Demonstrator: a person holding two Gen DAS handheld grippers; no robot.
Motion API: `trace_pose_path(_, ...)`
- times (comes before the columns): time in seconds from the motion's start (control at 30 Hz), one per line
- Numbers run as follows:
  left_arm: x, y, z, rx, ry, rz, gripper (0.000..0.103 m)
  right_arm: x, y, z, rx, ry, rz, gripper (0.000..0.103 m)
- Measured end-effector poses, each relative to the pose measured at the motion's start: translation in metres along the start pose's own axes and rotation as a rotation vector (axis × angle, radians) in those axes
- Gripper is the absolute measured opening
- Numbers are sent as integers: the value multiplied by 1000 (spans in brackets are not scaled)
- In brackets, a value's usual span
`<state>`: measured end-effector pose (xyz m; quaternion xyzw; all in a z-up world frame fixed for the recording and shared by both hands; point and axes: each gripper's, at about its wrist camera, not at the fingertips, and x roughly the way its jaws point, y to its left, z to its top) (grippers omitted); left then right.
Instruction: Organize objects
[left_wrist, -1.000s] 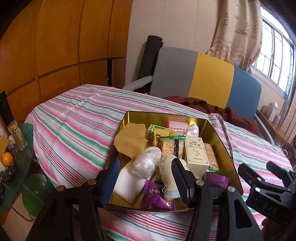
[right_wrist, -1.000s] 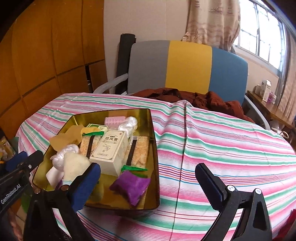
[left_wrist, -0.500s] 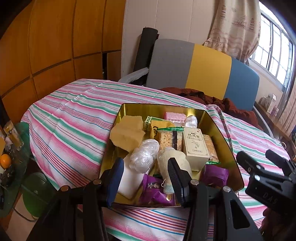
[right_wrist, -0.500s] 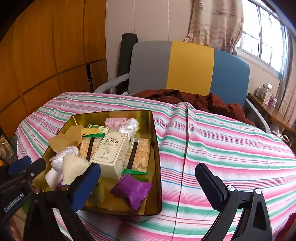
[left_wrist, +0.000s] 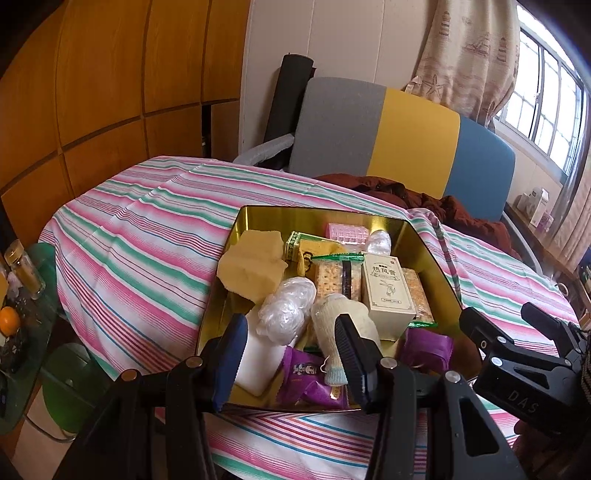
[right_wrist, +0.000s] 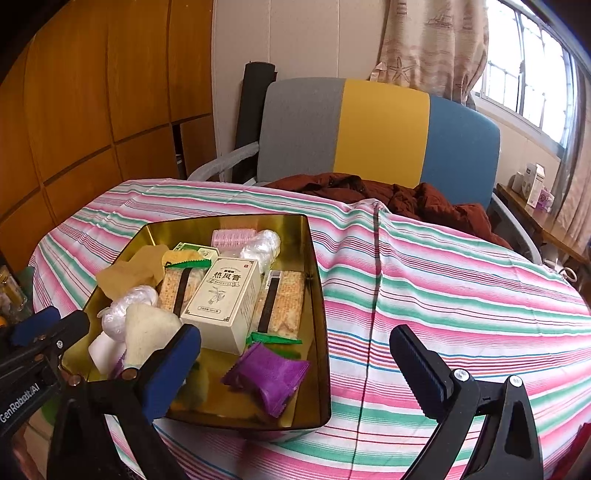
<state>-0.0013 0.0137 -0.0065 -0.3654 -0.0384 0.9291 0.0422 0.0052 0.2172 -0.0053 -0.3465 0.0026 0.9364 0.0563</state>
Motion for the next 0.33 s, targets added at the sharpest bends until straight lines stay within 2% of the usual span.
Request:
trace_pose_path(0.1,-1,-1,0,20,-10,14,50,0,0,0,0,2,0,103)
trace_pose_path(0.2,-2,-1,0,23,-22,19,45,1,2,-1,-3,3,2,103)
trace_pose_path(0.33,-2,-1,0,20,-22,5,45,1,2,-2,-1,-1,5,103)
